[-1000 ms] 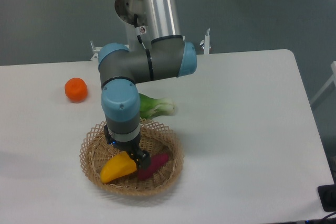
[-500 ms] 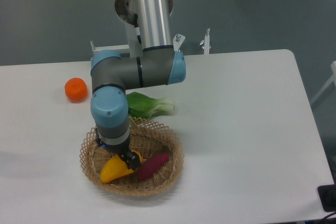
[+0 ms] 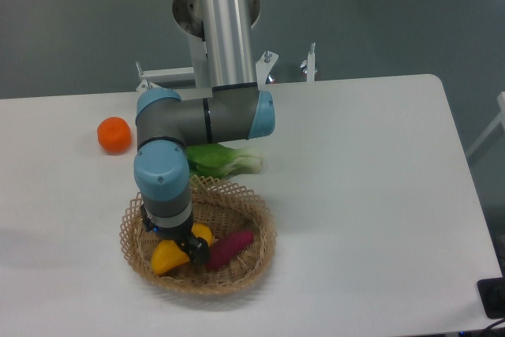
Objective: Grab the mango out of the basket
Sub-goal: 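Close the gripper on the yellow mango and adjust the grip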
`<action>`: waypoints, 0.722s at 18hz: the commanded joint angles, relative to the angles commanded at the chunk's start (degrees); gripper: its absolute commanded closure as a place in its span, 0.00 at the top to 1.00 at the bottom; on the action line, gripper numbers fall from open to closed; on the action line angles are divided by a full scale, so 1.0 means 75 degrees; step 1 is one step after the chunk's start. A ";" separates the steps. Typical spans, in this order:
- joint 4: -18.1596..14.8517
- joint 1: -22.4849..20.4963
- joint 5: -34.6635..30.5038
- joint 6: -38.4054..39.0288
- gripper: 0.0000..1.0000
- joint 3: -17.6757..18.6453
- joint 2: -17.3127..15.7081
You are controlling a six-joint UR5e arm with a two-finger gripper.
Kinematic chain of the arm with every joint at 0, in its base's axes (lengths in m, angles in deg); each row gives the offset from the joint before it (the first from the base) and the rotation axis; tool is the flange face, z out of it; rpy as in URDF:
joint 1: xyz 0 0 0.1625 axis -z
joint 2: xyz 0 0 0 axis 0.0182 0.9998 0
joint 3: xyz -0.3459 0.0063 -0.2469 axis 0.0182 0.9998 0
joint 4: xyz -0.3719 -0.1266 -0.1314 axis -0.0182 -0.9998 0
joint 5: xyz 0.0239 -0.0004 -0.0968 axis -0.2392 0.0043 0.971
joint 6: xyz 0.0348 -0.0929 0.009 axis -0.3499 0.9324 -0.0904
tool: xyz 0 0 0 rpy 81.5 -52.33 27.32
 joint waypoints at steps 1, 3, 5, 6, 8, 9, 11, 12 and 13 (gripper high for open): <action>0.0000 0.0000 -0.0023 0.0000 1.00 -0.0023 0.0012; 0.0000 0.0012 -0.0035 -0.0023 1.00 -0.0035 0.0012; -0.0012 0.0023 0.0023 0.0012 0.72 -0.0012 0.0000; -0.0012 0.0070 0.0012 0.0012 0.62 0.0011 -0.0023; -0.0035 0.0082 0.0023 0.0023 0.49 0.0012 -0.0082; -0.0035 0.0082 0.0023 0.0023 0.48 0.0000 -0.0128; -0.0047 0.0082 0.0047 0.0012 0.48 -0.0012 -0.0210; -0.0082 0.0082 0.0047 0.0000 0.48 -0.0035 -0.0257; -0.0105 0.0070 0.0047 0.0000 0.48 -0.0047 -0.0316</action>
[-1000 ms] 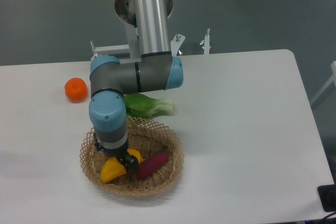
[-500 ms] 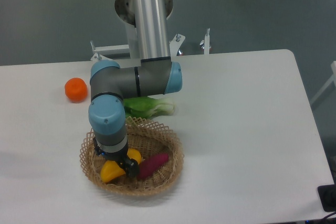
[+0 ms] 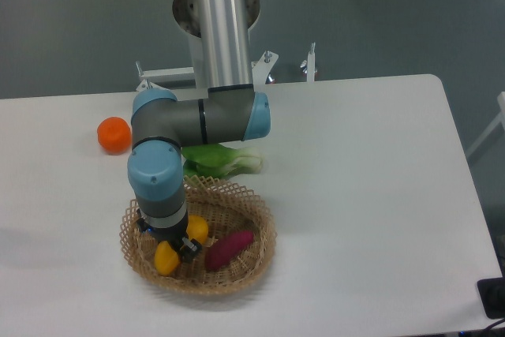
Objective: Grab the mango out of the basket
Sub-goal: 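Close the gripper on the yellow mango and adjust the grip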
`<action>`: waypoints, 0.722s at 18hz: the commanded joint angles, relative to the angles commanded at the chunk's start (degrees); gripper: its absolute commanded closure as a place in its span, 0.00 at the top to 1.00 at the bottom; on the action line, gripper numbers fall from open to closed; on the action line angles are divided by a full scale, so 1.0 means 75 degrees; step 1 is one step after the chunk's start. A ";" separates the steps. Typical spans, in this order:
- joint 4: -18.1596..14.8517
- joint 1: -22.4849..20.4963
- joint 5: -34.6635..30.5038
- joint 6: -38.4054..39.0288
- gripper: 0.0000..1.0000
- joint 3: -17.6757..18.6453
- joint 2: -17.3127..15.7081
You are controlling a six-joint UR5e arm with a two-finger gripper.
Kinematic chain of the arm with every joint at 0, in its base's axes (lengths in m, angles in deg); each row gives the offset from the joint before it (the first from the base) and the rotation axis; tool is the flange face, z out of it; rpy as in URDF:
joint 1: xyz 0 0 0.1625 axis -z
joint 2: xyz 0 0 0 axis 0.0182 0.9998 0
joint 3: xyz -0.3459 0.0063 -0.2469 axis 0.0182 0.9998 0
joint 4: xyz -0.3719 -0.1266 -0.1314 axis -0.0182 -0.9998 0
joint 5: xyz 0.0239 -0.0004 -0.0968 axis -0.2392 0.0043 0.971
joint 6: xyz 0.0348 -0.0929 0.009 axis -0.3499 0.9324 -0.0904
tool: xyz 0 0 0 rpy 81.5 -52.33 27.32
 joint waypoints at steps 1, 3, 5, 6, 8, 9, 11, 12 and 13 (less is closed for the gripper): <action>-0.0023 -0.0035 0.0000 -0.0012 0.48 0.0000 -0.0093; -0.0035 -0.0094 0.0070 -0.0012 0.48 0.0000 -0.0246; -0.0035 -0.0280 0.0280 -0.0012 0.49 0.0000 -0.0410; -0.0035 -0.0374 0.0362 -0.0023 0.49 0.0000 -0.0469; -0.0035 -0.0620 0.0410 -0.0070 0.49 -0.0012 -0.0609; -0.0035 -0.0737 0.0410 -0.0094 0.49 -0.0012 -0.0656; -0.0035 -0.1030 0.0422 -0.0117 0.49 -0.0035 -0.0762; -0.0059 -0.1171 0.0410 -0.0187 0.49 -0.0047 -0.0774; -0.0128 -0.1381 0.0341 -0.0350 0.49 -0.0059 -0.0855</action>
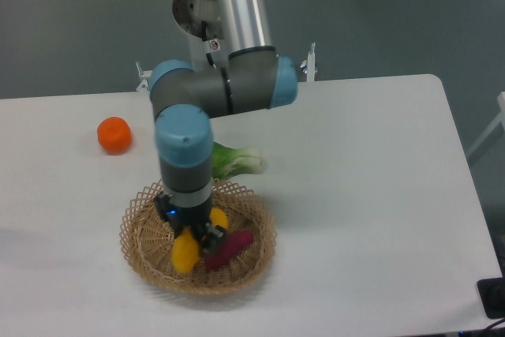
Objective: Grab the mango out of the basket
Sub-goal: 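Close the gripper on the yellow mango and adjust the grip, then lift the held mango up and out of the basket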
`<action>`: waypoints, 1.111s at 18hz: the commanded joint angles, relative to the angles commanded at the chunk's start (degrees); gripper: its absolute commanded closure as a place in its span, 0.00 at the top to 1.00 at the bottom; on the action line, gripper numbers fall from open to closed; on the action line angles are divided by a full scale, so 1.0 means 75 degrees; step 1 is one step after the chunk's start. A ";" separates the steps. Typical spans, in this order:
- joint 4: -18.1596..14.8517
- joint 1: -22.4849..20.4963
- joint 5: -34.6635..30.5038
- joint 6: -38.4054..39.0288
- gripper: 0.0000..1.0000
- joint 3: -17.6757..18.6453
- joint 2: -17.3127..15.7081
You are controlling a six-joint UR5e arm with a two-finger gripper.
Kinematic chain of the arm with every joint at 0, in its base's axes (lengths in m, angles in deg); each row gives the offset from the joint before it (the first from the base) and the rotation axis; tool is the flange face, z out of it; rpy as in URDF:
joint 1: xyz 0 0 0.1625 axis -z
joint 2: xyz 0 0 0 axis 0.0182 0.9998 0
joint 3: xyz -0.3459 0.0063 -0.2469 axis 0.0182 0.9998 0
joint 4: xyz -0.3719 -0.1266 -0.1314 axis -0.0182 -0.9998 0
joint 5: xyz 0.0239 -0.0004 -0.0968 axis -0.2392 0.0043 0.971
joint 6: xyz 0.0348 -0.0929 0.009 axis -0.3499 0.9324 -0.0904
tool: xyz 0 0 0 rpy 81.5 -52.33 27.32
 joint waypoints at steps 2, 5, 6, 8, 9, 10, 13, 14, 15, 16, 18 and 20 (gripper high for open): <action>-0.0094 -0.0235 -0.0036 -0.0235 0.49 -0.0035 -0.0024; -0.0305 -0.0669 -0.0281 -0.0633 0.49 -0.0070 -0.0153; -0.0375 -0.0798 -0.0421 -0.0774 0.48 -0.0070 -0.0200; -0.0446 -0.1009 -0.0726 -0.1055 0.47 -0.0082 -0.0212; -0.0446 -0.1114 -0.0750 -0.1138 0.47 -0.0082 -0.0223; -0.0458 -0.1231 -0.0751 -0.1208 0.47 -0.0117 -0.0223; -0.0458 -0.1501 -0.0751 -0.1641 0.47 -0.0222 -0.0212; -0.0469 -0.1572 -0.0751 -0.1723 0.47 -0.0246 -0.0200; -0.0493 -0.1677 -0.0751 -0.1829 0.47 -0.0269 -0.0165; -0.0528 -0.1748 -0.0751 -0.1946 0.48 -0.0293 -0.0142; -0.0551 -0.1783 -0.0762 -0.2157 0.48 -0.0363 -0.0106; -0.0551 -0.1947 -0.0762 -0.2449 0.48 -0.0445 -0.0048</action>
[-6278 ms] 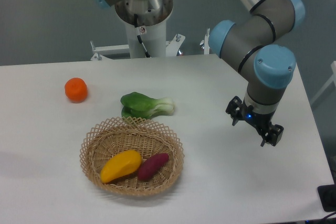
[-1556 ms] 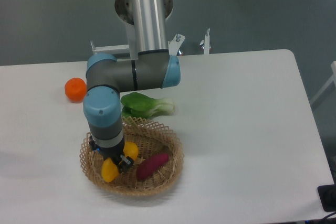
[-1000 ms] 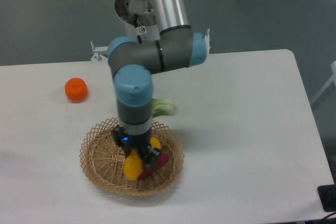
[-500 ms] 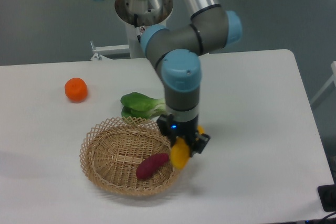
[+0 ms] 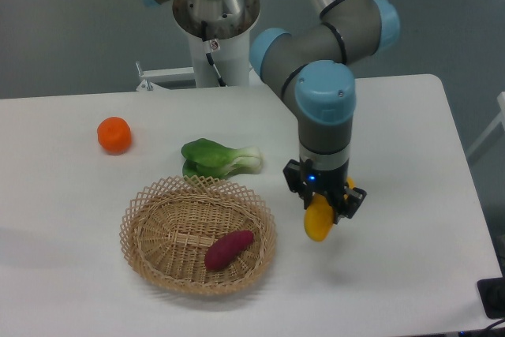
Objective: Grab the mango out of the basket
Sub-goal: 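Lift the held mango up and out of the basket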
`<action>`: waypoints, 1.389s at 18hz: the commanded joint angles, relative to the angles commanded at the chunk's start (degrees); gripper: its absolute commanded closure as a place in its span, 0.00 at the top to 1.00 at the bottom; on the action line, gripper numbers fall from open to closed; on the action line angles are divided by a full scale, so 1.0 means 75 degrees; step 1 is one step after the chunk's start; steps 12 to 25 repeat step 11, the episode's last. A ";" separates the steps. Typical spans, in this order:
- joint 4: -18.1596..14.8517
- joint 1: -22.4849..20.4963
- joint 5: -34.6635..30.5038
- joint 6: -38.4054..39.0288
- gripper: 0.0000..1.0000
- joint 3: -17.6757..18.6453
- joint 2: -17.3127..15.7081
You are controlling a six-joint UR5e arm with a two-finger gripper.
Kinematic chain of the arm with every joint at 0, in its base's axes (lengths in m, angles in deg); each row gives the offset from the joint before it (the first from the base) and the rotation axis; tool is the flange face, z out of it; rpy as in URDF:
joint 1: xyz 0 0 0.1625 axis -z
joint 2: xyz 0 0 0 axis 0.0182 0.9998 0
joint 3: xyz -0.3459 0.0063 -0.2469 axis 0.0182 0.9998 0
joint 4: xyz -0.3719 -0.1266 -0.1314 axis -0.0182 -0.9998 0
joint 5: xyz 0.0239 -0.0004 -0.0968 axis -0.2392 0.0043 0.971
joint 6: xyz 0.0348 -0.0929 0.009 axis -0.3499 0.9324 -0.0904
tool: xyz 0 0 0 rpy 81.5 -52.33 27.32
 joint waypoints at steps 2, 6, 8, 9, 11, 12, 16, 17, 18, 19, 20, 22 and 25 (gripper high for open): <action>-0.0012 -0.0001 0.0000 -0.0095 0.48 -0.0094 0.0070; -0.0012 -0.0048 -0.0058 -0.0095 0.48 -0.0129 0.0106; 0.0000 -0.0048 -0.0269 -0.0119 0.48 -0.0129 0.0164; 0.0000 -0.0048 -0.0281 -0.0119 0.48 -0.0141 0.0211; 0.0000 -0.0048 -0.0281 -0.0119 0.47 -0.0153 0.0223; 0.0000 -0.0048 -0.0281 -0.0119 0.47 -0.0153 0.0223; 0.0000 -0.0048 -0.0281 -0.0119 0.47 -0.0153 0.0223; 0.0000 -0.0048 -0.0281 -0.0119 0.47 -0.0153 0.0223; 0.0000 -0.0048 -0.0281 -0.0119 0.47 -0.0153 0.0223; 0.0000 -0.0048 -0.0281 -0.0119 0.47 -0.0153 0.0223; 0.0000 -0.0048 -0.0281 -0.0119 0.47 -0.0153 0.0223; 0.0000 -0.0048 -0.0281 -0.0119 0.47 -0.0153 0.0223; 0.0000 -0.0048 -0.0281 -0.0119 0.47 -0.0153 0.0223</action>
